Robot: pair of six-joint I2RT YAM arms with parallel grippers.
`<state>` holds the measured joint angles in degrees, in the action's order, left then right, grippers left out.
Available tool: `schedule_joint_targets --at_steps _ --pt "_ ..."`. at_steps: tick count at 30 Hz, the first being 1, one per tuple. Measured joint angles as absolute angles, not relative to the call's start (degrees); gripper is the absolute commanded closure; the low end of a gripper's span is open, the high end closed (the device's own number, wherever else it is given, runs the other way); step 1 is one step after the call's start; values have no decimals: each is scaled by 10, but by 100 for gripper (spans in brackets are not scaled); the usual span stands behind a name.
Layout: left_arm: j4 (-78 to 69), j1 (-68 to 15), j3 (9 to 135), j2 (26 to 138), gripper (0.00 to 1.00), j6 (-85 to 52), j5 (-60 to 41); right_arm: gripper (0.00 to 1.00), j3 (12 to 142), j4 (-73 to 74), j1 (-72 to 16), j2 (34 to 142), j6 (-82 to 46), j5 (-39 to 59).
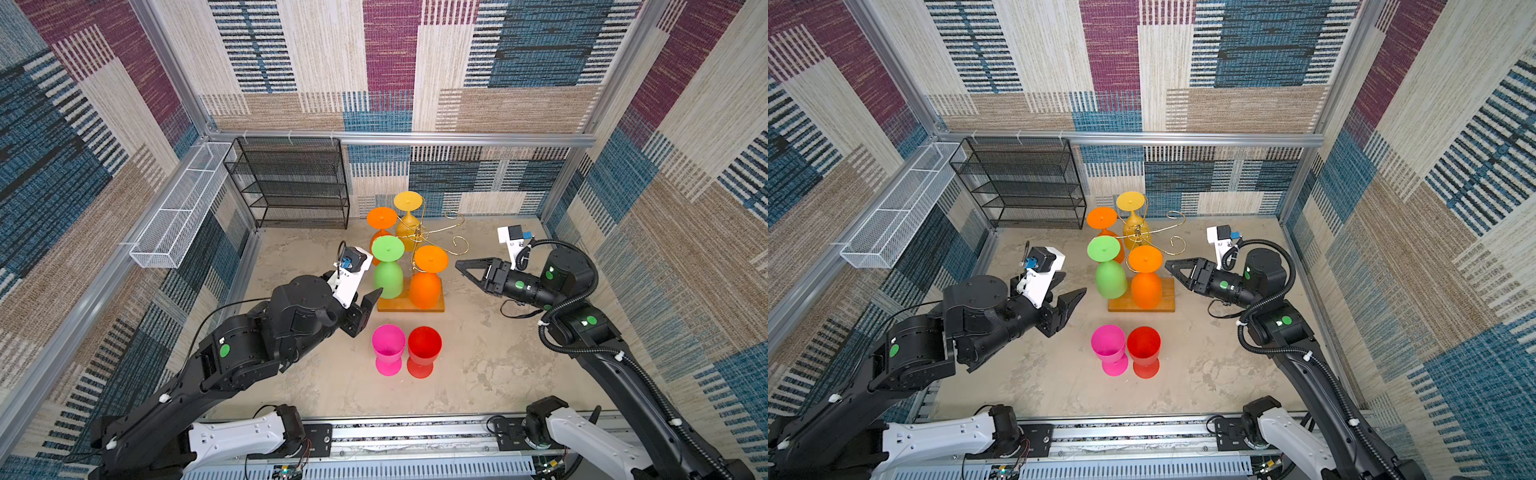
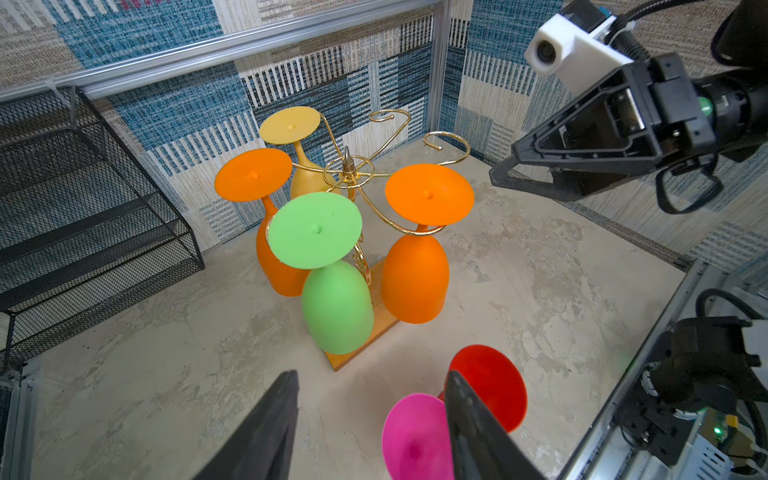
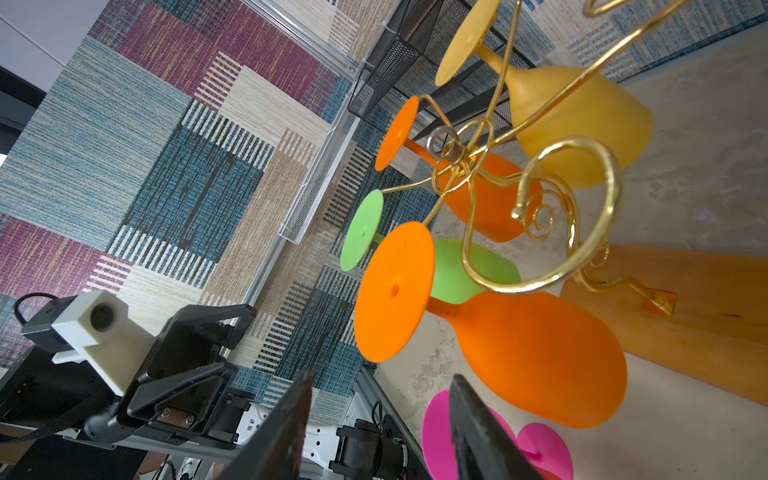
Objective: Take the wine glass off the wine glass rack
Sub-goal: 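Reach the right gripper to the orange glass's foot on the rack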
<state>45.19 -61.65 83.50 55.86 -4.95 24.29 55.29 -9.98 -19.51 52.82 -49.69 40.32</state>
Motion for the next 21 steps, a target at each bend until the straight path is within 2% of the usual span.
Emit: schedule_joint_targets --at_steps 12,21 --pt "437 -611 833 548 40 -33 251 49 551 -56 -229 577 -518 384" --pt "431 -606 833 550 40 -28 248 55 555 -40 -232 594 -521 376"
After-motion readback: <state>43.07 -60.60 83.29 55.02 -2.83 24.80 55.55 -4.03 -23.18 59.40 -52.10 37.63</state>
